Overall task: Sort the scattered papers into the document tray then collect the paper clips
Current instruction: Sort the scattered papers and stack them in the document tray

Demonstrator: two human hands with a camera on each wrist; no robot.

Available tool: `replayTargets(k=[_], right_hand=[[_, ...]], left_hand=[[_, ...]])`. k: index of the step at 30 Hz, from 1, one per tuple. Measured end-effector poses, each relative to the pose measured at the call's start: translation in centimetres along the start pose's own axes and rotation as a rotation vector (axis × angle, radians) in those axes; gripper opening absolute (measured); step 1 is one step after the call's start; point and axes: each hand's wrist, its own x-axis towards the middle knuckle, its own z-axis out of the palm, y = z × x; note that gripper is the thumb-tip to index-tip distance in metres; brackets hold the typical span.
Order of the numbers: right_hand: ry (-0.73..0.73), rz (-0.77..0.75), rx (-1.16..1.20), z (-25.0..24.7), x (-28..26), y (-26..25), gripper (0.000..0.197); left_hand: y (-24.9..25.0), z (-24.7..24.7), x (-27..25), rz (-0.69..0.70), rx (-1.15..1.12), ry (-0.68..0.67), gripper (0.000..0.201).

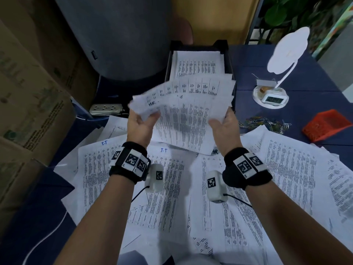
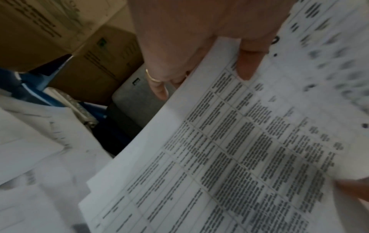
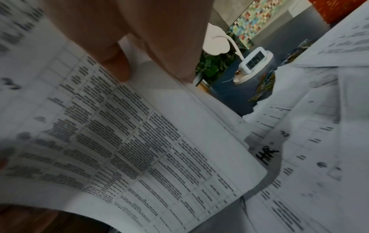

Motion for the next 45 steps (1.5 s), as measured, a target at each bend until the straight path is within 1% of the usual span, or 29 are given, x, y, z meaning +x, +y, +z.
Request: replayTargets(k=[3, 6, 8, 10, 12, 14, 16, 17, 18, 20, 21, 22, 25, 27, 29, 30, 31, 32, 34, 35, 37, 38, 40, 42, 43, 45], right_hand=[[0.025, -0.057, -0.008, -0.1, 0.1, -0.3, 0.030], [0.085, -0.137, -0.042, -0.1, 0.1, -0.5, 0.031], [0.094, -0.255, -0.077, 0.0, 0.1, -0.9, 0.038], [0.091, -0.452, -0.211, 0.1, 0.3, -1.5, 0.042], [0.107, -0.590, -0.336, 0.1, 0.8, -1.8, 0.035], [0.167, -0.630, -0.362, -0.2, 1.5, -1.7, 0.028], [0.222, -0.572, -0.345, -0.7, 1.9, -1.2, 0.025], [0.223, -0.511, -0.330, -1.0, 1.9, -1.1, 0.026], [0.191, -0.430, -0.293, -1.3, 1.8, -1.1, 0.031], [0.083, -0.242, -0.176, -1.6, 1.6, -1.2, 0.054], [0.045, -0.169, -0.131, -1.6, 1.7, -1.0, 0.063], [0.024, -0.125, -0.098, -1.7, 1.8, -0.7, 0.067], [-0.025, -0.091, -0.031, -1.9, 2.1, -0.6, 0.074], [-0.074, -0.101, 0.040, -1.8, 2.2, -1.0, 0.089], [-0.116, -0.113, 0.121, -1.9, 2.3, -1.2, 0.106], [-0.143, -0.117, 0.143, -2.0, 2.3, -1.3, 0.109], [-0.168, -0.109, 0.133, -2.1, 2.2, -1.3, 0.105], [-0.193, -0.088, 0.103, -2.2, 2.1, -1.2, 0.096], [-0.205, -0.043, 0.017, -2.1, 1.7, -1.2, 0.071], [-0.168, -0.053, -0.032, -1.9, 1.6, -1.3, 0.057], [-0.066, -0.145, -0.101, -1.6, 1.5, -1.5, 0.027], [-0.020, -0.180, -0.105, -1.4, 1.4, -1.7, 0.020], [0.043, -0.217, -0.092, -1.2, 1.4, -2.4, 0.019], [0.067, -0.241, -0.067, -1.1, 1.6, -2.8, 0.015], [0.074, -0.239, -0.058, -1.1, 1.6, -3.0, 0.017], [0.078, -0.206, -0.028, -1.2, 1.5, -2.7, 0.023]], left_hand=[[0.4, 0.2, 0.2, 0.086, -0.021, -0.021, 0.026], [0.3, -0.1, 0.5, 0.094, 0.000, -0.033, 0.025], [-0.2, -0.1, 0.7, 0.092, 0.003, -0.037, 0.029], [-0.4, -0.1, 0.7, 0.090, 0.006, -0.052, 0.032], [-0.5, -0.1, 0.8, 0.103, -0.003, -0.058, 0.030], [-0.7, -0.3, 1.0, 0.109, -0.009, -0.073, 0.026], [-1.4, -0.5, 1.4, 0.100, -0.008, -0.081, 0.021], [-1.8, -0.7, 1.7, 0.090, 0.011, -0.077, 0.017], [-2.2, -0.9, 1.8, 0.077, 0.043, -0.073, 0.014], [-3.0, -1.2, 2.2, 0.067, 0.093, -0.072, 0.019], [-3.1, -1.3, 2.2, 0.064, 0.085, -0.075, 0.020], [-3.1, -1.2, 2.2, 0.065, 0.051, -0.073, 0.018], [-2.6, -0.8, 2.2, 0.113, -0.024, -0.052, 0.012], [-2.5, -0.6, 2.4, 0.126, -0.022, -0.036, 0.012], [-2.4, -0.5, 2.7, 0.124, -0.020, 0.010, 0.012], [-2.4, -0.5, 2.9, 0.118, -0.020, 0.047, 0.013], [-2.4, -0.5, 3.1, 0.108, -0.028, 0.086, 0.015], [-2.4, -0.5, 3.2, 0.096, -0.038, 0.120, 0.018], [-2.0, -0.4, 3.3, 0.086, -0.072, 0.134, 0.018], [-1.7, -0.3, 3.3, 0.097, -0.088, 0.111, 0.015], [-0.9, 0.0, 3.1, 0.142, -0.073, 0.062, 0.012], [-0.3, 0.2, 2.9, 0.175, -0.054, 0.039, 0.012], [0.8, 0.9, 2.5, 0.252, -0.028, -0.007, 0.011], [1.3, 1.5, 1.9, 0.309, -0.013, -0.046, 0.006], [1.2, 1.7, 1.7, 0.308, -0.021, -0.061, 0.004], [0.3, 1.6, 1.3, 0.262, -0.041, -0.058, 0.005]])
